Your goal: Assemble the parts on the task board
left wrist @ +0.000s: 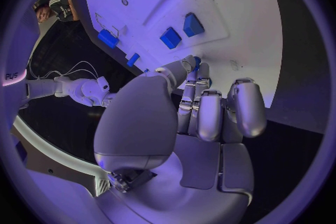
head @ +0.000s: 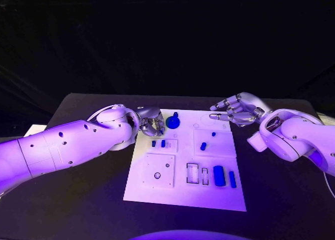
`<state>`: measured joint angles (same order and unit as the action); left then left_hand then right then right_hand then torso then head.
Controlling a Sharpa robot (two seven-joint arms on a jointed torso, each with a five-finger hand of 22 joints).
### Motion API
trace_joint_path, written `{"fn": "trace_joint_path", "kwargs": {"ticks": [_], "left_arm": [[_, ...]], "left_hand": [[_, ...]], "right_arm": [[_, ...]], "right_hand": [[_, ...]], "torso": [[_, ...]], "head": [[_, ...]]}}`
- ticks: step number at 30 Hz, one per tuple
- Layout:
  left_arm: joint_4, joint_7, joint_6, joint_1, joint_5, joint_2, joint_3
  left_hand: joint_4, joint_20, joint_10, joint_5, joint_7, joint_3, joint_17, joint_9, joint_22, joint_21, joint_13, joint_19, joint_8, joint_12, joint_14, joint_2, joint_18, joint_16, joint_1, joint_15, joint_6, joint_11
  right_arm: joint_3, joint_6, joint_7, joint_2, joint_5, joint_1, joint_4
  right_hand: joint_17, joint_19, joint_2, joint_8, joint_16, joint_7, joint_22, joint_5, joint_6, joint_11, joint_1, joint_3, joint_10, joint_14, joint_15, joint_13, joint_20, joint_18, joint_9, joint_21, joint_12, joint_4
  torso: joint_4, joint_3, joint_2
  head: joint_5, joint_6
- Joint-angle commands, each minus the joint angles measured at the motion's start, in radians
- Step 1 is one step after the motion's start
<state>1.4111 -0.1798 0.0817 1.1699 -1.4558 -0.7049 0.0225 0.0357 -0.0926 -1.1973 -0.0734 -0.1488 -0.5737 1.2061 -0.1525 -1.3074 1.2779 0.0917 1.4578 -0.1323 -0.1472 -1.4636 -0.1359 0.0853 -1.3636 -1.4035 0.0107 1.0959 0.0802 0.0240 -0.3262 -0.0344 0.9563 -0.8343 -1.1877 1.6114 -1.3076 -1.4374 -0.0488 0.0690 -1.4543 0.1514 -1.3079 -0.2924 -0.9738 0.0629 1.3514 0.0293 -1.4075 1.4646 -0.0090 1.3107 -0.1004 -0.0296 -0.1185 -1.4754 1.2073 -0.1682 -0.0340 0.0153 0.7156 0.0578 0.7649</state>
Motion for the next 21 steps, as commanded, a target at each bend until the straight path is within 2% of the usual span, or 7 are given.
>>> {"fn": "trace_joint_path", "kwargs": {"ticks": [1, 16, 21], "left_arm": [[-0.003, -0.007, -0.025, -0.003, -0.013, 0.006, -0.001], [-0.006, -0.007, -0.041, -0.005, -0.013, 0.016, -0.002], [-0.008, -0.015, -0.047, -0.005, -0.012, 0.016, -0.002]], "left_hand": [[0.000, -0.003, -0.008, -0.003, -0.001, -0.003, -0.001, 0.000, -0.049, 0.003, 0.001, 0.004, 0.005, 0.005, -0.032, -0.001, -0.018, -0.003, 0.013, -0.005, 0.010, -0.003], [0.001, -0.002, -0.009, -0.002, 0.000, -0.002, -0.002, 0.001, -0.049, 0.003, 0.001, 0.004, 0.006, 0.007, -0.032, -0.002, -0.018, -0.003, 0.015, -0.004, 0.010, -0.003], [-0.004, -0.007, 0.019, -0.002, -0.014, 0.000, -0.014, 0.013, -0.046, -0.005, -0.007, 0.000, 0.032, 0.039, -0.029, -0.014, -0.017, 0.002, 0.034, -0.013, -0.017, 0.009]], "right_arm": [[0.000, 0.015, -0.009, -0.001, -0.003, 0.001, 0.001], [0.000, 0.025, -0.006, 0.000, -0.003, 0.001, 0.001], [0.000, 0.025, -0.006, 0.001, -0.002, 0.001, 0.001]], "right_hand": [[-0.072, 0.009, 0.008, 0.004, 0.006, -0.003, -0.086, -0.006, -0.006, -0.002, -0.002, -0.006, 0.001, 0.063, -0.002, 0.026, -0.001, -0.016, -0.001, 0.007, -0.002, -0.001], [-0.072, 0.009, 0.008, 0.004, 0.006, -0.003, -0.086, -0.006, -0.006, -0.003, -0.001, -0.007, 0.001, 0.063, -0.002, 0.026, -0.001, -0.016, -0.001, 0.007, -0.002, -0.001], [-0.072, 0.009, 0.008, 0.004, 0.006, -0.003, -0.086, -0.006, -0.006, -0.003, -0.001, -0.007, 0.001, 0.063, -0.002, 0.026, -0.001, -0.016, -0.001, 0.007, -0.002, -0.001]], "torso": [[0.0004, 0.0004, 0.001], [-0.0001, 0.0008, 0.000], [0.0001, 0.0007, 0.000]], "head": [[-0.001, 0.001], [-0.002, 0.001], [-0.002, 0.001]]}}
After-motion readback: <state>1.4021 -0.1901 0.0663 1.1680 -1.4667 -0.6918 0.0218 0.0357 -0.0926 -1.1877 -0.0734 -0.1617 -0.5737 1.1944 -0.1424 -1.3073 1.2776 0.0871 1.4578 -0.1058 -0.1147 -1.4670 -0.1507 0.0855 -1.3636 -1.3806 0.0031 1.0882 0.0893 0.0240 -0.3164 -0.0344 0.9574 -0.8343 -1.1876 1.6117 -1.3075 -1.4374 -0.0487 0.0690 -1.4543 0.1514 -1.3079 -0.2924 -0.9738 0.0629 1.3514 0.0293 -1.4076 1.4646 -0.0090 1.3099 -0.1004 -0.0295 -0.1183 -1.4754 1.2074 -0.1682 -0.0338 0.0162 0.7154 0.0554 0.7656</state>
